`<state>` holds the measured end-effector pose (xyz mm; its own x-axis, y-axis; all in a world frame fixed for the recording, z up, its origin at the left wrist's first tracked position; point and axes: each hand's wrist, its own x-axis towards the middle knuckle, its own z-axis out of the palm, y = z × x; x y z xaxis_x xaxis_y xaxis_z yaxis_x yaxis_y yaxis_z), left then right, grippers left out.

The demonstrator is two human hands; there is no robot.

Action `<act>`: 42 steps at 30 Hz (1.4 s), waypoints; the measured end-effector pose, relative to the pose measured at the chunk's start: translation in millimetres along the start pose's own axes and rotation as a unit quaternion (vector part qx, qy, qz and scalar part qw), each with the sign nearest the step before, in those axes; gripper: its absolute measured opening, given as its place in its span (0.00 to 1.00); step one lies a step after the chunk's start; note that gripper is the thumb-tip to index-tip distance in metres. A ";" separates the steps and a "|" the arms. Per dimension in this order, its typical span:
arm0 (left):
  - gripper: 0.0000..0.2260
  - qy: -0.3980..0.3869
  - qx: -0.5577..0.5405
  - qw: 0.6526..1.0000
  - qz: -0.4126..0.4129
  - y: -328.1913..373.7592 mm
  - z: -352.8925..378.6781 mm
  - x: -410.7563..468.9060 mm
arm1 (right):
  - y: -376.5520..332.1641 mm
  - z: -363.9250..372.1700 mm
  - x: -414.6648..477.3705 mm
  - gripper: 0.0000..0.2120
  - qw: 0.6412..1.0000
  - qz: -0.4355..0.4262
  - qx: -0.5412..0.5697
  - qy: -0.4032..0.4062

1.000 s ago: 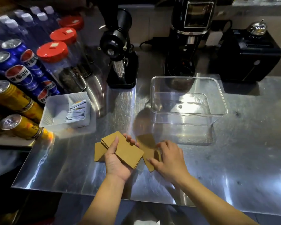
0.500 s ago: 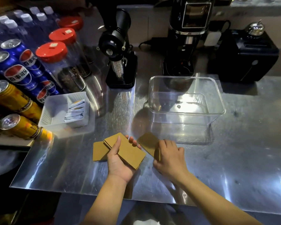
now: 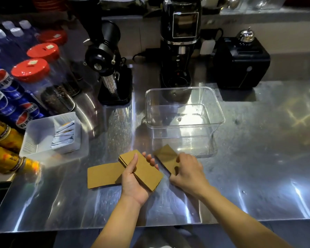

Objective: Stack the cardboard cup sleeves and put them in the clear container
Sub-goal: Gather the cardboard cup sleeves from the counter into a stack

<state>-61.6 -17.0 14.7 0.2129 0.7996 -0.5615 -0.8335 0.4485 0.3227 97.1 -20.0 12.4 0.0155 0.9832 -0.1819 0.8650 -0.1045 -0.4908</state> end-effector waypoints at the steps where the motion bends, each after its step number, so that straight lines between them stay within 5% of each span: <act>1: 0.16 0.003 0.004 1.000 -0.001 -0.6 1.6 -0.7 | 0.9 -3.8 -0.3 0.18 0.997 0.023 0.071 0.002; 7: 0.15 -0.029 0.023 0.999 -0.032 -6.7 5.9 -2.8 | -12.4 -17.3 -10.1 0.22 0.957 0.024 0.288 -0.024; 16: 0.29 -0.059 0.046 0.996 -0.046 -17.8 14.7 -5.6 | -31.2 -11.9 -24.4 0.23 0.967 -0.040 0.247 -0.049; 20: 0.19 -0.037 0.056 0.998 -0.017 -21.2 13.9 -2.4 | -25.2 -12.5 -27.5 0.26 0.970 -0.058 0.230 -0.060; 28: 0.17 -0.041 0.157 0.986 -0.032 -25.6 19.4 3.3 | -8.9 -20.0 -26.6 0.14 0.963 -0.072 0.256 -0.054; 34: 0.20 -0.052 0.347 0.936 -0.007 -29.2 30.7 1.3 | 3.2 -34.4 -18.5 0.10 0.943 -0.027 0.330 0.020; 39: 0.19 -0.138 0.503 0.853 -0.016 -32.7 33.0 -3.7 | 4.3 -36.3 -10.6 0.19 0.913 -0.003 0.404 -0.063; 42: 0.15 -0.142 0.532 0.835 -0.013 -33.8 30.5 -1.6 | 3.8 -32.6 -8.4 0.18 0.910 -0.004 0.404 -0.091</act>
<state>-18.2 -21.2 27.9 0.4621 0.7786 -0.4246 0.0655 0.4475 0.8919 116.6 -23.8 39.8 -0.1362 0.9510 -0.2777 0.2126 -0.2457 -0.9457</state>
